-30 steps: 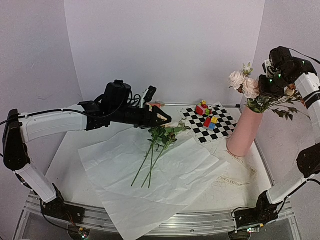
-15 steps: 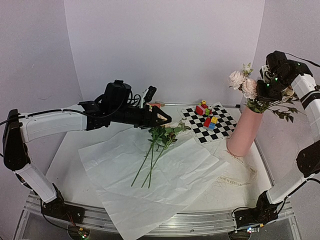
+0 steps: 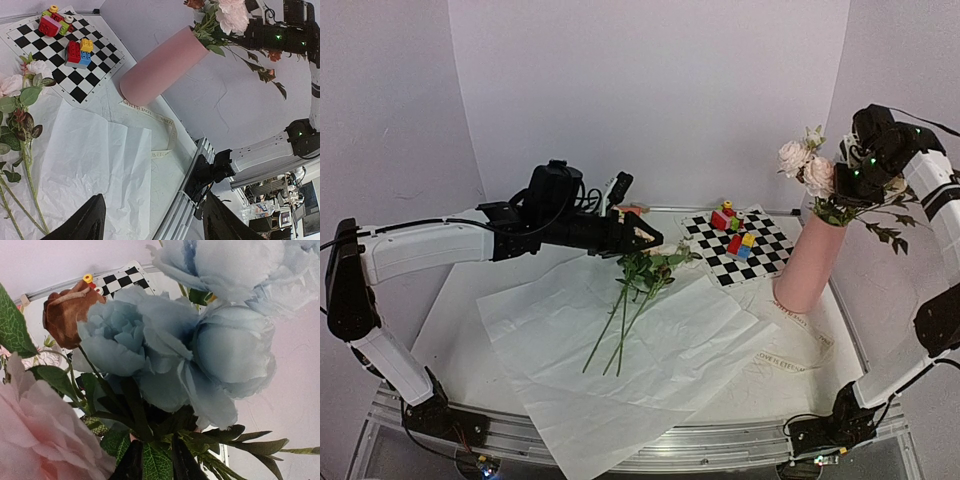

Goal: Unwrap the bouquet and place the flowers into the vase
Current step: Pick up the fake flower from the vase.

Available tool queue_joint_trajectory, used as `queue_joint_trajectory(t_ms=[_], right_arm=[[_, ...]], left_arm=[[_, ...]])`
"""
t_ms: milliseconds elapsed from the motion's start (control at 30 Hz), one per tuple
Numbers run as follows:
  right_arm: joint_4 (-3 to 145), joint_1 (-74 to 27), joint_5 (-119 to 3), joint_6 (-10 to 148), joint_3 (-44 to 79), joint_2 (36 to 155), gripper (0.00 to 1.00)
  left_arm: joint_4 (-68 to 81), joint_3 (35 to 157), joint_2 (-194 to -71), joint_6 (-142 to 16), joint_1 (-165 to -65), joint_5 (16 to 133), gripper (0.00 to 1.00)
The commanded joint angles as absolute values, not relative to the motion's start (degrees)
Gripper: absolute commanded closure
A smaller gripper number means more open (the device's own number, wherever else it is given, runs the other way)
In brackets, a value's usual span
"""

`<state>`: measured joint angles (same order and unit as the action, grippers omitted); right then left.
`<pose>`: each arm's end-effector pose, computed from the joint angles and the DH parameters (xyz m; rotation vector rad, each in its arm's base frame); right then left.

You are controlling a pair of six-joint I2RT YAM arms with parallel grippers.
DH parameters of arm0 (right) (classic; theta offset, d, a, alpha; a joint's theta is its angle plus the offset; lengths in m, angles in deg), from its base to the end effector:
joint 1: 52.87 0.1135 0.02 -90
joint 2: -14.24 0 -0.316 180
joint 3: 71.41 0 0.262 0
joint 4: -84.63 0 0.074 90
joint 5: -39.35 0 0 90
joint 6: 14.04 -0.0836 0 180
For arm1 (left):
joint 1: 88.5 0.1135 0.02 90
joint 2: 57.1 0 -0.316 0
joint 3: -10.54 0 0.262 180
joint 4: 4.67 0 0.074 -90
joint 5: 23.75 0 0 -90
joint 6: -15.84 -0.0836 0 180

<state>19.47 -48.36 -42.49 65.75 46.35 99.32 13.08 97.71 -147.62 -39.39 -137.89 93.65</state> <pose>0.3455 0.0154 0.4856 0.1892 2.1228 -0.0009 0.2459 -0.3459 0.3608 0.6306 2.0881 -1.3783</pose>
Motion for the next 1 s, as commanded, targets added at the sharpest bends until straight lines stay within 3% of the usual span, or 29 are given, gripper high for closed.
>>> queue_joint_trajectory(t_ms=[0, 667, 967], right_arm=[[18.41, -48.51, -42.12, 66.92, 44.99, 97.66, 0.76], [27.59, -48.52, -38.41, 70.24, 39.65, 96.07, 0.74], [28.32, -48.51, -38.96, 70.21, 37.98, 93.82, 0.99]], left_arm=[[12.79, 99.5, -146.46, -39.18, -137.58, 94.42, 0.32], [12.78, 100.55, -146.94, -39.35, -137.54, 94.74, 0.32], [12.87, 101.34, -147.76, -39.22, -137.54, 95.26, 0.32]])
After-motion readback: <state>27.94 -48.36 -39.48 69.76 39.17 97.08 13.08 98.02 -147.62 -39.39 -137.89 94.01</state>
